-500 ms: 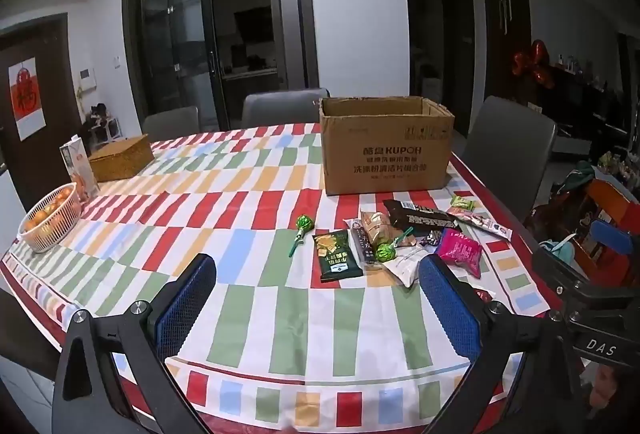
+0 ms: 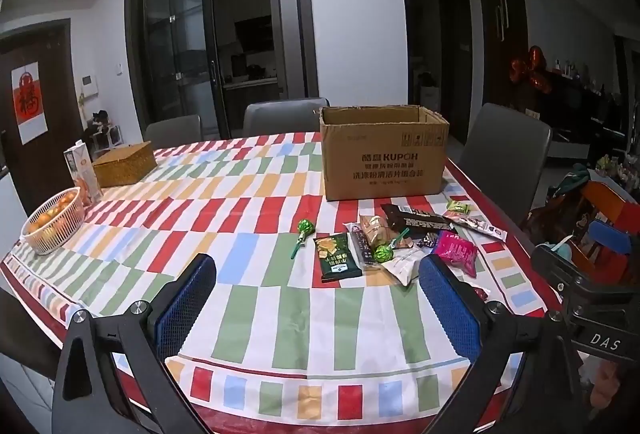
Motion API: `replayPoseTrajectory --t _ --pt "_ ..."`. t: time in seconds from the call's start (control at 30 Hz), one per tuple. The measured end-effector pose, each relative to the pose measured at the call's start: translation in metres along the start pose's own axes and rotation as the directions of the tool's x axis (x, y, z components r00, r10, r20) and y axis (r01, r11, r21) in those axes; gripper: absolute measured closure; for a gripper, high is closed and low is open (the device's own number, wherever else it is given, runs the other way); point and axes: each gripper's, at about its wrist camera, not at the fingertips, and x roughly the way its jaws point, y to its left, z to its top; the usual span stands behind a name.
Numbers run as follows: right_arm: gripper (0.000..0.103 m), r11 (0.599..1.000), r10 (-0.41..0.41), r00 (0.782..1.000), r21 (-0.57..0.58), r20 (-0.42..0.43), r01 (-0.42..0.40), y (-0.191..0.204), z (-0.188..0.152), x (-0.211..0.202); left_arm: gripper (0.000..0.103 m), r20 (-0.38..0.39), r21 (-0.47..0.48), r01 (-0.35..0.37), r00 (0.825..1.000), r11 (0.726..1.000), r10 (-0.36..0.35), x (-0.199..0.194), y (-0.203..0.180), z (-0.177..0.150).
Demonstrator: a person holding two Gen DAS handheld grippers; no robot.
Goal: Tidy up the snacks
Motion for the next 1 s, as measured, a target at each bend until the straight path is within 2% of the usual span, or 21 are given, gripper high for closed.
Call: replayPoseTrajectory --t 1.0 --pt "0.001 1.000 0.011 1.000 -0.009 0.013 -0.011 0.004 0.004 -0.011 0.000 0.016 -0.009 0.007 1.000 1.000 -0.007 -0.009 0.003 0.003"
